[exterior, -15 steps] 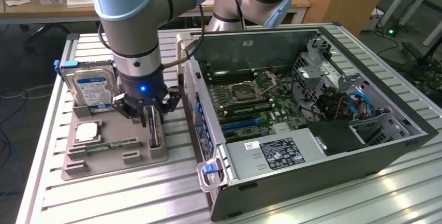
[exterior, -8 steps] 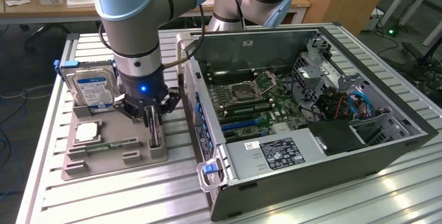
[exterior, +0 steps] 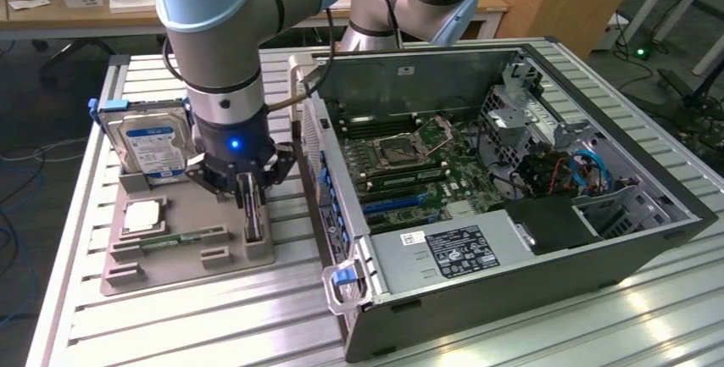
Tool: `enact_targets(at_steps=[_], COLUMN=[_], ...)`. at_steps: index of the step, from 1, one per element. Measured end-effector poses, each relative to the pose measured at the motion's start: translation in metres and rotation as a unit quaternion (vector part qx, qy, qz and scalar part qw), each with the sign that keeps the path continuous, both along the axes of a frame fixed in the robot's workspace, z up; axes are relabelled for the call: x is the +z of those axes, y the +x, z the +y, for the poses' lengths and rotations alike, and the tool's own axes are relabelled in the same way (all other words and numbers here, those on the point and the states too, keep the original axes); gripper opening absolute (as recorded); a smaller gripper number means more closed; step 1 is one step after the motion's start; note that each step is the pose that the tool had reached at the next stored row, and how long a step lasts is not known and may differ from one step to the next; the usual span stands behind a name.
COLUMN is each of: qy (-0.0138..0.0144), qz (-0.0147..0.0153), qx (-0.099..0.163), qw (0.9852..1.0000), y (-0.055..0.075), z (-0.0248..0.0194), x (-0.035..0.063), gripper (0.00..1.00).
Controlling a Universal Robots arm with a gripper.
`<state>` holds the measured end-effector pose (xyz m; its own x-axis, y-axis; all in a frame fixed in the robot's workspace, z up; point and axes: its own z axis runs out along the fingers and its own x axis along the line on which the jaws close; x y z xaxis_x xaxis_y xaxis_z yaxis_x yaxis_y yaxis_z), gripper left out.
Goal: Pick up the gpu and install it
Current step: 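Pick up the gpu and move the gpu toward the slot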
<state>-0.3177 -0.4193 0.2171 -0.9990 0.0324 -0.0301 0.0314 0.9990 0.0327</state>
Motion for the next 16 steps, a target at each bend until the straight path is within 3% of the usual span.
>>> enact_targets(at_steps=[2, 4, 5, 7, 11, 16], qy=[-0.0082, -0.0188, -0.0217, -0.0239, -0.0255, -0.0260], qz=[0.0000, 0.0003, 0.0004, 0.0006, 0.0006, 0.0006], qx=[0.000, 0.000, 0.000, -0.001, -0.001, -0.001], qw=[1.0000, 0.9998, 0.9998, 0.9997, 0.9997, 0.9997], y=[0.000, 0.000, 0.000, 0.000, 0.000, 0.000], z=[0.0027, 0.0050, 0.0059, 0.0074, 0.0115, 0.0121], x=[-0.0001, -0.0002, -0.0004, -0.0006, -0.0010, -0.0026], gripper=[0.38, 0.38, 0.38, 0.38, 0.38, 0.38])
